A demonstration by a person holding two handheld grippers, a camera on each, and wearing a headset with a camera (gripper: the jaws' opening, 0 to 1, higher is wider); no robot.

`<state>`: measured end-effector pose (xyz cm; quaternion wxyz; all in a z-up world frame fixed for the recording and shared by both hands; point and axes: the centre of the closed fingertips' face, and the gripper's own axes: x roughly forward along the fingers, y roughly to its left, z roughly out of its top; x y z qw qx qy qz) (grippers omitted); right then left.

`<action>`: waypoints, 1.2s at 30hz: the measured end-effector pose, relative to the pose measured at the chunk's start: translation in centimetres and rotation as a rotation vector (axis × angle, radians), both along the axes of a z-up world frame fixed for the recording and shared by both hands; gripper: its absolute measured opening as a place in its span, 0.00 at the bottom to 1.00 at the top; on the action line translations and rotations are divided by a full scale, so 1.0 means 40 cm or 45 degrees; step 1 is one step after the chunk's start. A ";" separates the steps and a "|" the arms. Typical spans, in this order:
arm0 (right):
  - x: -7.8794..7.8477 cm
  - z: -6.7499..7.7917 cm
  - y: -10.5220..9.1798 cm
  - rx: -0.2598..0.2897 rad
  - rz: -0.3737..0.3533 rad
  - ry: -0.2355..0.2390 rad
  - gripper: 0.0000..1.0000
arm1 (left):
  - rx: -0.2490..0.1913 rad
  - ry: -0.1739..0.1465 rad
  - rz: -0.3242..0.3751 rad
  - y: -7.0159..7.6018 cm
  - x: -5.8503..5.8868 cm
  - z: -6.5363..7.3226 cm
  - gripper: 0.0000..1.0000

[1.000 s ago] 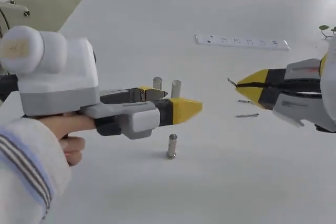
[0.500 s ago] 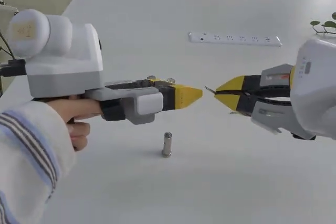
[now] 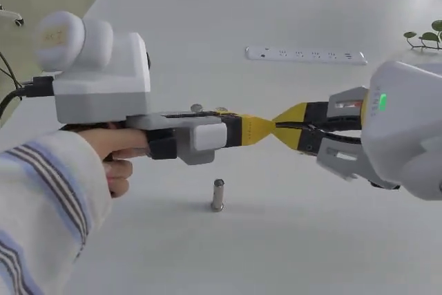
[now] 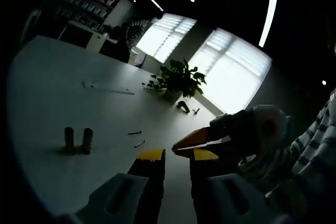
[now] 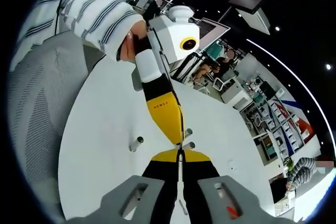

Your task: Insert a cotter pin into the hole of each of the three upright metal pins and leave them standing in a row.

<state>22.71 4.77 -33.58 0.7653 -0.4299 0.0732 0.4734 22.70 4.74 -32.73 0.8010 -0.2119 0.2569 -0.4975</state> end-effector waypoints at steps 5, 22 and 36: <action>-0.001 0.003 0.003 -0.017 0.014 -0.015 0.00 | -0.002 0.028 0.000 -0.005 0.002 -0.005 0.08; -0.008 -0.006 -0.002 -0.039 0.020 -0.020 0.00 | 0.016 0.017 -0.019 -0.014 0.001 -0.013 0.00; -0.010 0.001 -0.005 0.002 0.005 0.001 0.00 | -0.032 0.080 0.004 -0.011 0.003 -0.012 0.00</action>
